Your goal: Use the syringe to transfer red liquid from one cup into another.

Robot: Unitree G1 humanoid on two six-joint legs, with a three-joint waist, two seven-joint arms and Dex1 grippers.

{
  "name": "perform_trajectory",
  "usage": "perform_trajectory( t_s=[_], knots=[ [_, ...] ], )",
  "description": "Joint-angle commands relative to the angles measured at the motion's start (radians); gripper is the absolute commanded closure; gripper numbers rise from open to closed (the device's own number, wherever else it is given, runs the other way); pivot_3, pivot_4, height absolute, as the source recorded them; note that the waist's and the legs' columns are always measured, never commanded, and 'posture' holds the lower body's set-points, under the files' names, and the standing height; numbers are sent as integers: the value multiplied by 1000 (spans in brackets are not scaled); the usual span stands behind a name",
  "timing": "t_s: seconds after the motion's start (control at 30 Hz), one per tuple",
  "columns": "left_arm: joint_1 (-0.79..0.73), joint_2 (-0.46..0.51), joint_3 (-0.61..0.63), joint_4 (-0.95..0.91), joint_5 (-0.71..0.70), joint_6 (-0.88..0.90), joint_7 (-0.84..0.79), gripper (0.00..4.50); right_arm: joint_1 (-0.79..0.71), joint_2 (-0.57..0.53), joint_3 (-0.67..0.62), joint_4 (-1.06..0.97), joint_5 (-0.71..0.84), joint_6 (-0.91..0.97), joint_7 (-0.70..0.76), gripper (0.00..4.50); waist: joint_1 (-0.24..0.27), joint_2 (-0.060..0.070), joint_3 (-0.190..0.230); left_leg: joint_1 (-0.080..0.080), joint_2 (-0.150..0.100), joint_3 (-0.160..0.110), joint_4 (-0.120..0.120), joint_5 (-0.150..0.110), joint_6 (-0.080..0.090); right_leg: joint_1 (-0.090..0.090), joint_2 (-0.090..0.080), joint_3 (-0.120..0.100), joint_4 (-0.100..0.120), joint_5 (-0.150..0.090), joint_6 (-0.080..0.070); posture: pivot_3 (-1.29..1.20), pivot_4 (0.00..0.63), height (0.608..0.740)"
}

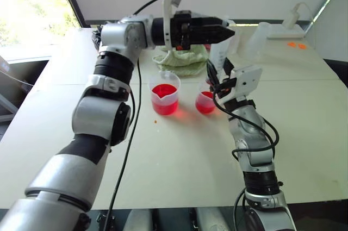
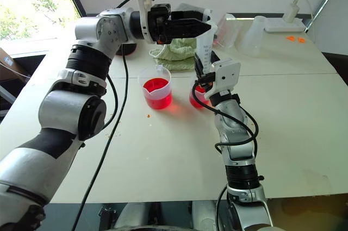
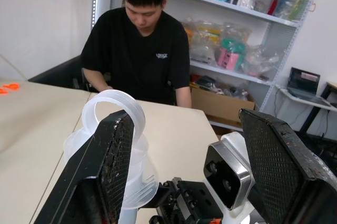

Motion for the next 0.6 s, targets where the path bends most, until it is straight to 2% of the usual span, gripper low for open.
perform_trajectory(
  t_s=[0.03, 0.6],
  knots=[
    [5, -14, -17, -17, 5, 9, -6, 1274, -27, 1, 3, -40, 0, -30, 5, 3088, 0, 0, 0, 0, 0, 0, 0, 0, 0, 0, 0, 0, 0, 0, 0, 0, 150, 711],
    [44, -19, -33, -55, 5, 39, -6, 1274, -30, -3, -2, -46, 4, -30, 5, 3088, 0, 0, 0, 0, 0, 0, 0, 0, 0, 0, 0, 0, 0, 0, 0, 0, 150, 711]
  ],
)
